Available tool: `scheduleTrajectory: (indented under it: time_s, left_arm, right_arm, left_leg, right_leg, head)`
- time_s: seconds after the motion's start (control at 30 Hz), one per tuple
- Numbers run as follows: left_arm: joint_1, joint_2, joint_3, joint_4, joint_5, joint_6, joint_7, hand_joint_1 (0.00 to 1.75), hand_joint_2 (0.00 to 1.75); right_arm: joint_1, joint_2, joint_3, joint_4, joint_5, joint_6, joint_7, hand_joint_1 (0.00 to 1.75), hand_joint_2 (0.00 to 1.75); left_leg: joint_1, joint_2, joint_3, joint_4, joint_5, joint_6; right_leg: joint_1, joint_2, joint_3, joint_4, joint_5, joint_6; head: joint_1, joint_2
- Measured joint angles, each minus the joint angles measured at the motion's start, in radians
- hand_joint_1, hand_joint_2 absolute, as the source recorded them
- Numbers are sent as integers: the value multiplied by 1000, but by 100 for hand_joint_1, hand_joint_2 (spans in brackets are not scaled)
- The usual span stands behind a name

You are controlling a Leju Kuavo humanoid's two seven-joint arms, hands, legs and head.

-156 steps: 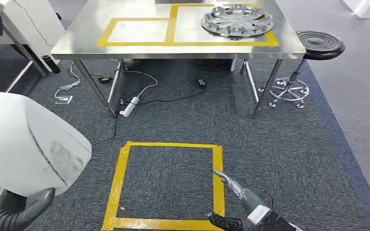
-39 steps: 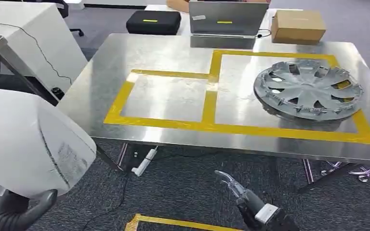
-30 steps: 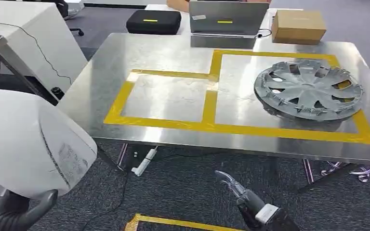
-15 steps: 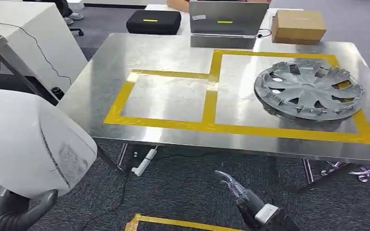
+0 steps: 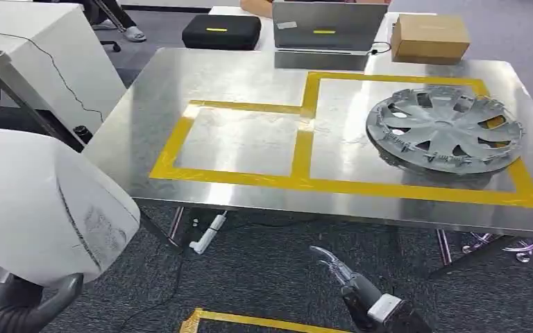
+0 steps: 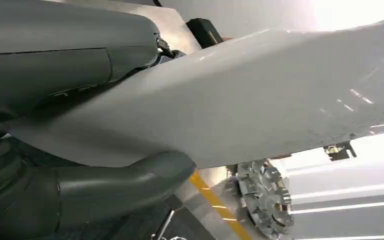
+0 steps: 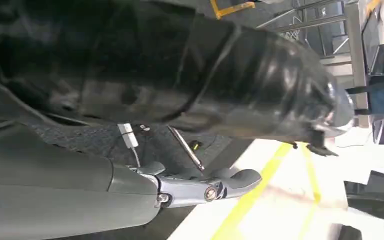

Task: Take the parts from the cabinet and place them on the table.

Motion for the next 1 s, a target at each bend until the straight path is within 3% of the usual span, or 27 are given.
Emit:
scheduleTrajectory:
  time_s: [1.0]
  left_arm:
    - [0,0,0,0,0,0,0,175,175]
  right_arm:
    - [0,0,0,0,0,0,0,0,0]
  left_leg:
    - [0,0,0,0,0,0]
  right_leg:
    - [0,0,0,0,0,0]
  head:
    - [0,0]
